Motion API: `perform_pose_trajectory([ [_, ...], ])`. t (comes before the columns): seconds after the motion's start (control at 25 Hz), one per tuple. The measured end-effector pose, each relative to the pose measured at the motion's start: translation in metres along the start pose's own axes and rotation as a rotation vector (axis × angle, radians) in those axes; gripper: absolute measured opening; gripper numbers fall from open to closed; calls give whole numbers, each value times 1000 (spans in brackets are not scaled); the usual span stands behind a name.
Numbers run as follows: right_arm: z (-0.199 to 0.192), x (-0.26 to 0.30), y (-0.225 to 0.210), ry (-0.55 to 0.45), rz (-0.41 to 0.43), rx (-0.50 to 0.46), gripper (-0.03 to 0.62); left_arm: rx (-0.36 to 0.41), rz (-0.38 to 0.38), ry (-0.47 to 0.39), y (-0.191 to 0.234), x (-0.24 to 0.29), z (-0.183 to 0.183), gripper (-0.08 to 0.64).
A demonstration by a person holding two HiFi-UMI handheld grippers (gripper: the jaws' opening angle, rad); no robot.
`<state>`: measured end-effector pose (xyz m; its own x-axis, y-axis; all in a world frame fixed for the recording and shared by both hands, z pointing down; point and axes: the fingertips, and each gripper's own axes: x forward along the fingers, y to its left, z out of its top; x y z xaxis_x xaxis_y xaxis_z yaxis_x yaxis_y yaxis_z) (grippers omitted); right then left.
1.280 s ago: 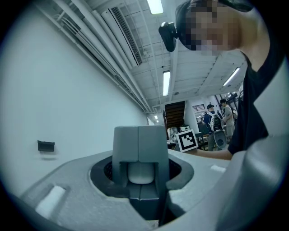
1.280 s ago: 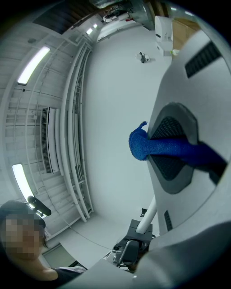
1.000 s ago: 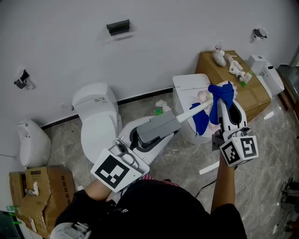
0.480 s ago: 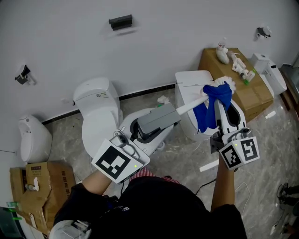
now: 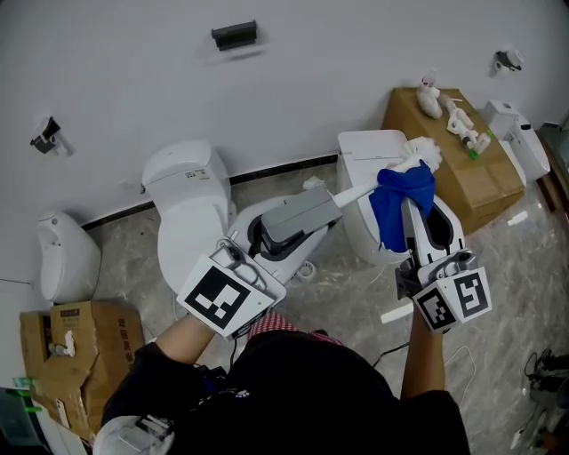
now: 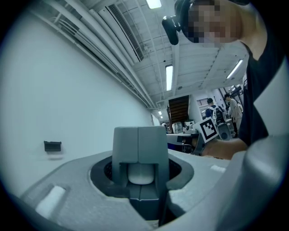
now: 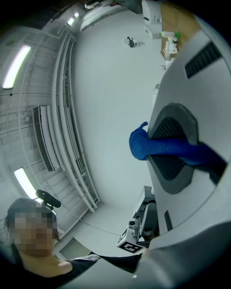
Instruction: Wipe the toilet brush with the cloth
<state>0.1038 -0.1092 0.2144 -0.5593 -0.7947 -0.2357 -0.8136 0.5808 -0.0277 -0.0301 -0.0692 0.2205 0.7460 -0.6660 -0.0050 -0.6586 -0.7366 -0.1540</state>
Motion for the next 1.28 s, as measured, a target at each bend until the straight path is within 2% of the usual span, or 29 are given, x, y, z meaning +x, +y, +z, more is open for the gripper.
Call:
perform_pose_trajectory([
  [0.48, -3, -10, 15, 0, 43, 10, 64, 39, 20, 27, 14, -6, -6, 161],
  [0.8, -10, -10, 29, 22, 78, 14, 64, 37, 19, 17, 18, -15, -11, 161],
  [1.04, -3, -15, 29, 17, 91, 19, 64, 26, 46, 53, 26, -17, -14, 161],
  [1.28, -9, -16, 35, 30, 105, 22, 64, 44, 28, 60, 33, -19, -17, 161],
])
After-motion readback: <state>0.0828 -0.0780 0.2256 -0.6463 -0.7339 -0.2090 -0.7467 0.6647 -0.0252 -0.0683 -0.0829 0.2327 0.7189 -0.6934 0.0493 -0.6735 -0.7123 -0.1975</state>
